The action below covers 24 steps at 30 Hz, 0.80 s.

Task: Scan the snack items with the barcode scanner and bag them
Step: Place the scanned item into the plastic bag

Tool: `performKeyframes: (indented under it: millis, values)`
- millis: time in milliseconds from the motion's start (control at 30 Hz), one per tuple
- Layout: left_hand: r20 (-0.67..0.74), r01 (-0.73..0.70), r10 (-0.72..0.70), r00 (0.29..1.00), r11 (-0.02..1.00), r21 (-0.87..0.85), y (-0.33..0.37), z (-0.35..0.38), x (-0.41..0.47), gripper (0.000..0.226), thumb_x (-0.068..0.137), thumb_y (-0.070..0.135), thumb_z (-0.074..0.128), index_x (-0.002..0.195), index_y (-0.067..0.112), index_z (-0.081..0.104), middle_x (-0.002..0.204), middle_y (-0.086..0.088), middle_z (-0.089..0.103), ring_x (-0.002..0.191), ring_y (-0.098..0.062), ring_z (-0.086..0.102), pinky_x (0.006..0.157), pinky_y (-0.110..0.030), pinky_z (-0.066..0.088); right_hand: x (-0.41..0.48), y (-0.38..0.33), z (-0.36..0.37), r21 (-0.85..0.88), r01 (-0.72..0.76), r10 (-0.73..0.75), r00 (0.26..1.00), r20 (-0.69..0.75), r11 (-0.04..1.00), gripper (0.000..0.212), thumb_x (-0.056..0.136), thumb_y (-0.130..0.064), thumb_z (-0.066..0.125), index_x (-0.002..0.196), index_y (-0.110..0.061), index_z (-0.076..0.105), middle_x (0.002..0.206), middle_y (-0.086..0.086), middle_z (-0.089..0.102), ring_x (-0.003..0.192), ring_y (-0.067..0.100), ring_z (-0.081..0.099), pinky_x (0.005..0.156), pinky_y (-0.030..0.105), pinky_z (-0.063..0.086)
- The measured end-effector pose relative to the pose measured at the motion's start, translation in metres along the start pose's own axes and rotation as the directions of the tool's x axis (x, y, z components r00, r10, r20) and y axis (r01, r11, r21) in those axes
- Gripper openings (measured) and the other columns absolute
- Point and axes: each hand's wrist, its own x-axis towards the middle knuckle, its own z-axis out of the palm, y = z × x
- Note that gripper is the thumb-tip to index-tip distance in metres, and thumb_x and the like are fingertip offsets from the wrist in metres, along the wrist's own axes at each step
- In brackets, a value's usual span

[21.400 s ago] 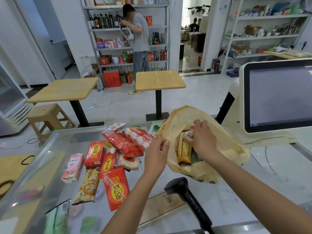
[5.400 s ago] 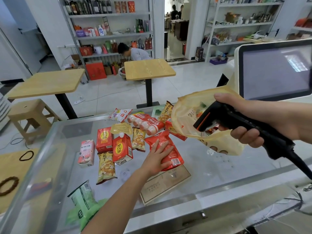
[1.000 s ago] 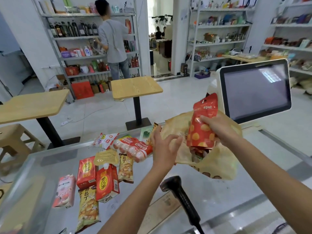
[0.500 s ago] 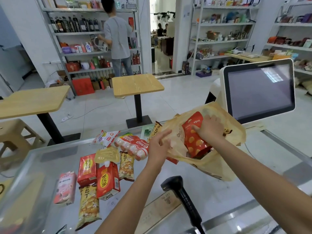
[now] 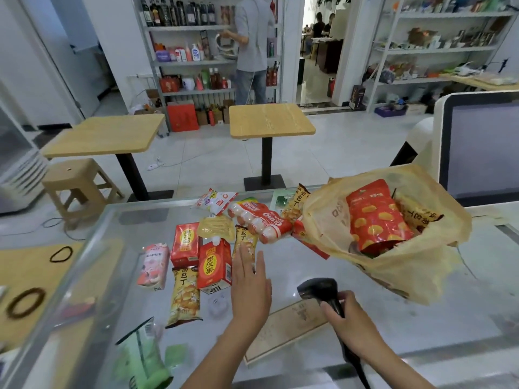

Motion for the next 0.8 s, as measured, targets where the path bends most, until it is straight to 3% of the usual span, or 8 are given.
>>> performKeyframes:
  millis: [100,233,333,400,500,567,667,800]
  values:
    - [0.116,-0.009,-0.011,0.993,0.985,0.172,0.0,-0.006,0.01,0.076,0.09,0.037,0.06,0.15,0.012,0.021,0.152,-0.028,0.02,0.142,-0.041,0.017,0.115,-0.044,0.008,0.008,-0.009,0.001,0.143,-0.053,0.038,0.994,0.103,0.988,0.03,0.091,-0.035,0.059,0.107,-0.014,0.045,0.088,0.008,0.063,0.077,0.022,0.063,0.066,0.033,0.049]
    - [0.211,-0.026,-0.028,0.977,0.968,0.249,0.009,-0.017,0.007,0.043,0.072,0.021,0.079,0.111,0.011,0.065,0.124,-0.022,0.053,0.116,-0.04,0.049,0.095,-0.049,0.044,0.007,-0.015,-0.003,0.334,-0.133,0.068,0.978,0.199,0.933,0.019,0.092,-0.02,0.058,0.107,-0.01,0.053,0.08,0.011,0.065,0.062,0.022,0.062,0.056,0.03,0.051]
    - [0.248,-0.105,0.043,0.968,0.965,0.241,0.01,-0.012,-0.006,0.039,0.077,0.003,0.066,0.116,0.005,0.06,0.134,-0.019,0.044,0.127,-0.037,0.04,0.083,-0.038,0.048,0.005,-0.017,-0.005,0.369,-0.142,0.061,0.973,0.222,0.919,0.013,0.093,-0.017,0.057,0.099,-0.006,0.057,0.075,0.013,0.064,0.059,0.022,0.061,0.056,0.031,0.051]
    - [0.198,-0.067,0.027,0.98,0.978,0.198,0.011,-0.012,-0.001,0.051,0.062,0.006,0.082,0.11,0.009,0.066,0.123,-0.02,0.055,0.116,-0.036,0.053,0.072,-0.034,0.053,0.004,-0.018,-0.006,0.378,-0.148,0.064,0.972,0.227,0.914,0.013,0.093,-0.017,0.057,0.098,-0.005,0.058,0.075,0.014,0.063,0.059,0.022,0.06,0.057,0.031,0.051]
    - [0.115,0.023,-0.051,0.992,0.973,0.229,0.007,-0.018,0.018,0.071,0.084,0.02,0.069,0.145,0.015,0.034,0.146,-0.032,0.029,0.136,-0.044,0.03,0.104,-0.043,0.039,0.004,-0.019,-0.004,0.379,-0.142,0.062,0.975,0.215,0.914,0.014,0.093,-0.019,0.057,0.099,-0.007,0.058,0.075,0.014,0.065,0.061,0.023,0.061,0.057,0.031,0.051]
    - [0.233,0.02,-0.102,0.967,0.944,0.328,0.006,-0.022,0.028,0.059,0.098,0.023,0.047,0.149,0.015,0.019,0.151,-0.033,0.013,0.14,-0.043,0.019,0.111,-0.043,0.027,0.005,-0.018,-0.002,0.379,-0.131,0.06,0.979,0.195,0.916,0.012,0.093,-0.02,0.058,0.097,-0.009,0.059,0.075,0.014,0.065,0.061,0.023,0.062,0.057,0.03,0.052]
    - [0.287,-0.094,-0.045,0.957,0.888,0.451,0.006,-0.024,0.03,0.036,0.095,0.007,0.047,0.131,0.007,0.045,0.144,-0.033,0.029,0.134,-0.042,0.029,0.106,-0.042,0.032,0.007,-0.017,0.0,0.385,-0.115,0.05,0.983,0.175,0.916,0.01,0.092,-0.019,0.058,0.097,-0.01,0.059,0.073,0.013,0.066,0.059,0.023,0.062,0.054,0.029,0.051]
    - [0.348,-0.154,-0.021,0.937,0.87,0.468,0.018,-0.037,0.029,0.028,0.092,0.004,0.048,0.119,0.005,0.054,0.128,-0.025,0.047,0.12,-0.036,0.044,0.094,-0.037,0.04,0.007,-0.017,0.002,0.405,-0.116,0.055,0.985,0.161,0.907,0.008,0.092,-0.018,0.057,0.094,-0.011,0.058,0.069,0.012,0.065,0.053,0.023,0.061,0.052,0.029,0.049]
